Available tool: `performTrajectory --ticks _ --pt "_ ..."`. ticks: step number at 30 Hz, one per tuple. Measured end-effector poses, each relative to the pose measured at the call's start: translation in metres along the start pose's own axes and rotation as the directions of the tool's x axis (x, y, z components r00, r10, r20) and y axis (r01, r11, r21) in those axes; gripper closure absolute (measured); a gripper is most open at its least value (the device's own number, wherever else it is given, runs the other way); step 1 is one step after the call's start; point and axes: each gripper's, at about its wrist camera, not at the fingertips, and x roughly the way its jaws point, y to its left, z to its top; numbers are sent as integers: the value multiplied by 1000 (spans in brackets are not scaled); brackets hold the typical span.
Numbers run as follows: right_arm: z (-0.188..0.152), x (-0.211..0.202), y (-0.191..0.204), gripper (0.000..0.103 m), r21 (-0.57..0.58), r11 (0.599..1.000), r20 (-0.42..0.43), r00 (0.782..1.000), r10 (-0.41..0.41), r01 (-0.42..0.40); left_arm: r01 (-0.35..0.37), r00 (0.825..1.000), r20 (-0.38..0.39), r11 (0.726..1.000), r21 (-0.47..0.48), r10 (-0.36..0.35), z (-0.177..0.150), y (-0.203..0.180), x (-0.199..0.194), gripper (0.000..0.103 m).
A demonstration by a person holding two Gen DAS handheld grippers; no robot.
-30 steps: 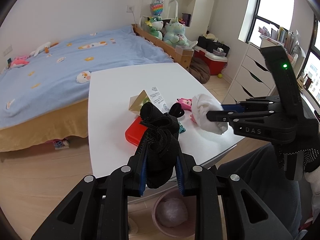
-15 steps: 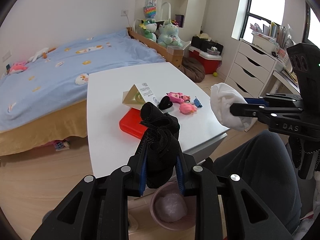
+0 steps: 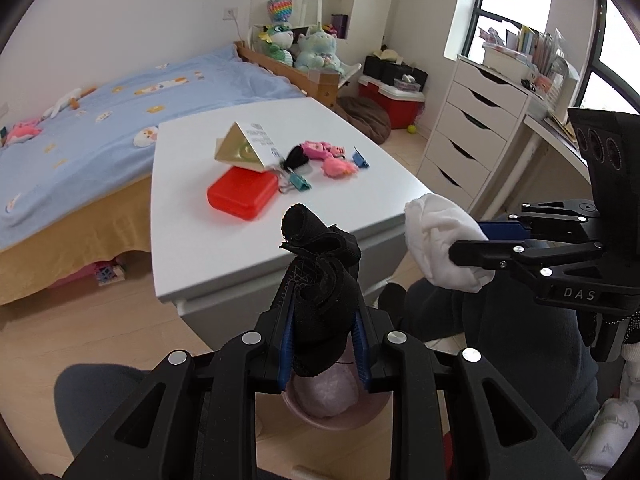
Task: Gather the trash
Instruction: 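Drop the white sock into the pink bin with the right tool while the left tool drops the black cloth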
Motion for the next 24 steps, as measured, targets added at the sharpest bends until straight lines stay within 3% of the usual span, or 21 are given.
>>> performTrajectory --ticks 5,6,7,9,13,24 --pt "-9 9 5 76 -9 1000 -29 999 15 -16 8 1000 -15 1000 -4 -8 -9 -1 2 78" --pt "-10 11 5 62 -11 1000 -31 999 12 -12 9 1000 -17 1000 -5 -9 -10 -1 2 78" --pt "-9 11 4 37 -5 1000 -28 1000 9 -10 8 1000 -18 1000 -6 -9 -10 -1 2 78" --pt "-8 10 1 14 14 1000 -9 1000 8 -8 9 1000 -20 1000 -6 -9 -11 0 2 78" --pt "-7 11 -4 9 34 999 -8 1000 -6 6 11 1000 -28 1000 -6 -12 -12 0 4 78" --pt "-7 -1 -15 6 62 997 23 999 -45 43 28 998 -55 999 19 -27 -18 -7 6 76"
